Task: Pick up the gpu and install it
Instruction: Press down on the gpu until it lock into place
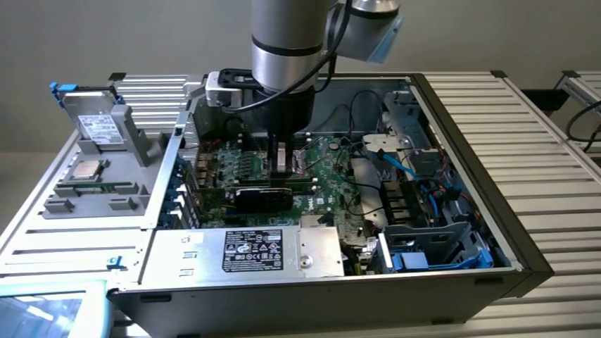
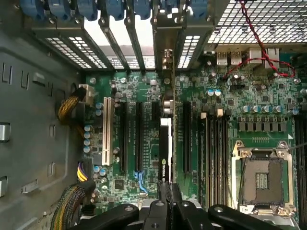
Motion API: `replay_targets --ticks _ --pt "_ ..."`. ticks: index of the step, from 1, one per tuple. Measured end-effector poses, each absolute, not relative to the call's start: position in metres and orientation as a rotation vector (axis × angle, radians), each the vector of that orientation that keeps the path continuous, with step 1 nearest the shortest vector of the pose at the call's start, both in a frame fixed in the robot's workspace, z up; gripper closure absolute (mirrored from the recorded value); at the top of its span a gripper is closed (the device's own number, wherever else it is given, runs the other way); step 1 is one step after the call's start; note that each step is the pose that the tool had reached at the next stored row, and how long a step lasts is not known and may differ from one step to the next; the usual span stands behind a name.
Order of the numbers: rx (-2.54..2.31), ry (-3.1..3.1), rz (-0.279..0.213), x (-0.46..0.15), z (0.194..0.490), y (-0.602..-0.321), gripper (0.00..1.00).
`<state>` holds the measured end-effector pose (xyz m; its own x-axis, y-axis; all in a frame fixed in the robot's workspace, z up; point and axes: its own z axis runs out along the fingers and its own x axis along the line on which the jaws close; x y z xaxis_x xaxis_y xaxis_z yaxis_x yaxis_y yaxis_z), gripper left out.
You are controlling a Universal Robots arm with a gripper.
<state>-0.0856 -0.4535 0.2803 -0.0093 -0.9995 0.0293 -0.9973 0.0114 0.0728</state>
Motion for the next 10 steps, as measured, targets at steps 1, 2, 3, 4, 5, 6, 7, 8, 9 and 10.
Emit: replay_targets --ticks 1,2,3,4,5,6,7,8,9,10 --pt "2.159 -2.181 -0.048 -0.0856 0.2803 -0.4535 0.88" --pt "2.159 -2.182 -0.048 -0.0856 0.2802 -0.4535 0.88" --pt "2.159 -2.182 -0.048 -0.0856 0.2798 -0.4525 0.88" --pt "2.159 -2.182 -0.048 -0.0857 0.279 -0.4508 0.88" --pt "2.159 -2.182 -0.048 -0.0858 0.2785 -0.4495 0.88" --pt "2.159 -2.182 -0.048 -0.0859 0.2779 -0.4482 0.88" --pt "2.159 -2.182 -0.048 -0.086 0.2776 -0.4478 0.88" --pt "2.159 -2.182 -0.048 -0.0862 0.2776 -0.4478 0.88" --pt "2.159 -2.181 -0.048 -0.0864 0.2775 -0.4478 0.88" --pt "2.159 -2.182 -0.048 -0.0866 0.2769 -0.4477 0.88"
